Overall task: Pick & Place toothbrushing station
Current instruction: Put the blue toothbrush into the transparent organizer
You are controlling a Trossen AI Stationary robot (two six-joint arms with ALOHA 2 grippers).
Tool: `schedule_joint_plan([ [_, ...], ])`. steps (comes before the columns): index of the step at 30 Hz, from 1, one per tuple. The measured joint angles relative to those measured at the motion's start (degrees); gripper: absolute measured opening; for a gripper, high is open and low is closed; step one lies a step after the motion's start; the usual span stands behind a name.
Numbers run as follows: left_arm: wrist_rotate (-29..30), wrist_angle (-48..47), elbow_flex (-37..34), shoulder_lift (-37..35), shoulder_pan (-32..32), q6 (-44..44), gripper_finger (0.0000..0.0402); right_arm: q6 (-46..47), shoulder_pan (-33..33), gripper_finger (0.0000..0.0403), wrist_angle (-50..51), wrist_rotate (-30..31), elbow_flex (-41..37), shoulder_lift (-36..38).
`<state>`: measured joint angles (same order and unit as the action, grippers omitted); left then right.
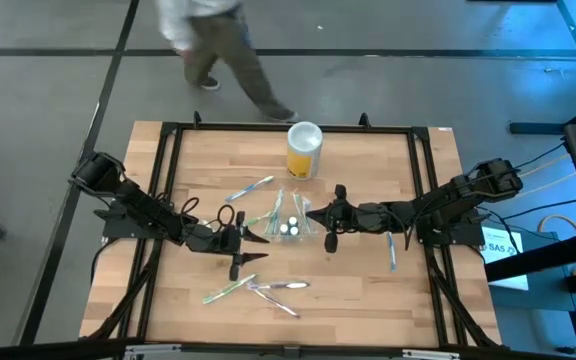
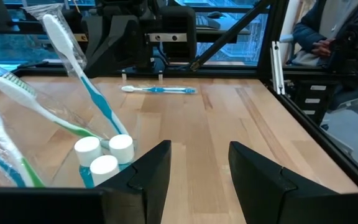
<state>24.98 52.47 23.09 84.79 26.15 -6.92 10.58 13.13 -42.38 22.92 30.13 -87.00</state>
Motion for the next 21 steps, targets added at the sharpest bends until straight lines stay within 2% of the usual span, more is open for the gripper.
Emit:
schedule_joint_plan([
  [10,-0.5,0.0,0.0,0.0,0.0,0.0,0.0159,0.9,0.0,0.0000,0.5,0.0,0.0,0.0],
  [13,-0.5,0.0,0.0,0.0,0.0,0.0,0.0159,1.0,0.0,0.0004,1.2,-2.3,0.0,0.0],
  [21,-0.5,0.0,0.0,0.0,0.0,0.2,0.0159,3.3,0.0,0.0064,3.0,-4.1,0.0,0.0],
])
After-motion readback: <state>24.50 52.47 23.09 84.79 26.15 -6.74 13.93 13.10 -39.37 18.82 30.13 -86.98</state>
